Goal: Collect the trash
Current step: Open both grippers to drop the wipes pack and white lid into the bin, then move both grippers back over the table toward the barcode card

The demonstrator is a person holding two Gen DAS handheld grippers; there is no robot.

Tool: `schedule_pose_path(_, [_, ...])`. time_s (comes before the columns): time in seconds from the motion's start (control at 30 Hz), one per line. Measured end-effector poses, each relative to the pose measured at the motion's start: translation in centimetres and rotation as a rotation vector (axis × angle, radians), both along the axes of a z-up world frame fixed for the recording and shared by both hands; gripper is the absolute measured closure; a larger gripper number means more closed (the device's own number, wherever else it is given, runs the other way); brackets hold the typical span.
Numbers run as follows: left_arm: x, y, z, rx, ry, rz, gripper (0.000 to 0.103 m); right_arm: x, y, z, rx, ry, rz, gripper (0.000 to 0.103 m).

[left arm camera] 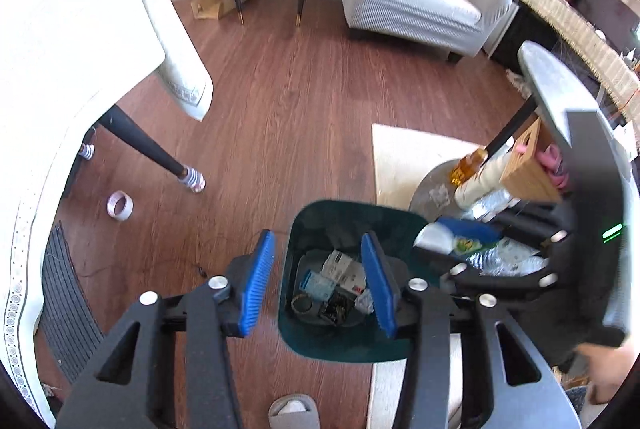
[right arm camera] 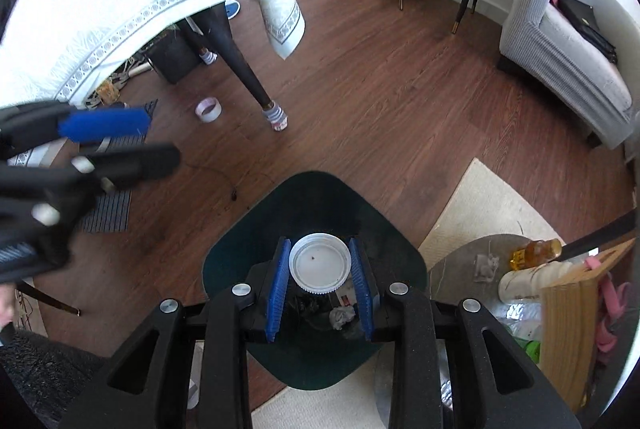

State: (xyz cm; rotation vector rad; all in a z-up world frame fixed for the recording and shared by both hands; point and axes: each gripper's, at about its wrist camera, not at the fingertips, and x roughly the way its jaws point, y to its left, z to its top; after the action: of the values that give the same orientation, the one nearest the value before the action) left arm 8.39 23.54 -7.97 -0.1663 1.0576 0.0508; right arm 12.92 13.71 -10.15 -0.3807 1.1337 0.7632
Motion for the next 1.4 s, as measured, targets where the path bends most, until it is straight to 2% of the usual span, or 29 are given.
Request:
schedule_pose_path(0.3, [-0.3,-0.6,3.5,0.003,-0.117,0.016,0.068,-0.5,0.8,-4.8,-0.077,0.078,0.025,0.073])
schedule_pose_path(0.77, [-1.0,-1.9,7.3,-0.038,-0.248,0.028,0.069,-1.4,0.7,-10.8,-0.173,0.154,0.048,0.072])
schedule_pose_path(0.8, [-1.1,-2.0,7.5,-0.042,-0.255,0.028,0.069,-1.4,0.7,-11.0,-0.176,0.16,0.047,0.07])
schedule_pose_path(0.87, [-1.1,-2.1,7.9,-0.051,-0.271,0.028,0.069,-1.5,0.6,-11.4,-0.183,0.169,0.047,0.055])
schedule_pose_path(1.13, [-1.3,-2.3,9.1,-0.077,-0.305,0.032,0.069,-1.9,0.3,-9.9,-0.151,0.146,0.056,0.054])
schedule_pose_path(1.4, [-1.8,-2.9,10.9,-0.085,-0.366,0.03,0.069,-2.6,0.4,-3.8,-0.035,0.053,0.083,0.054])
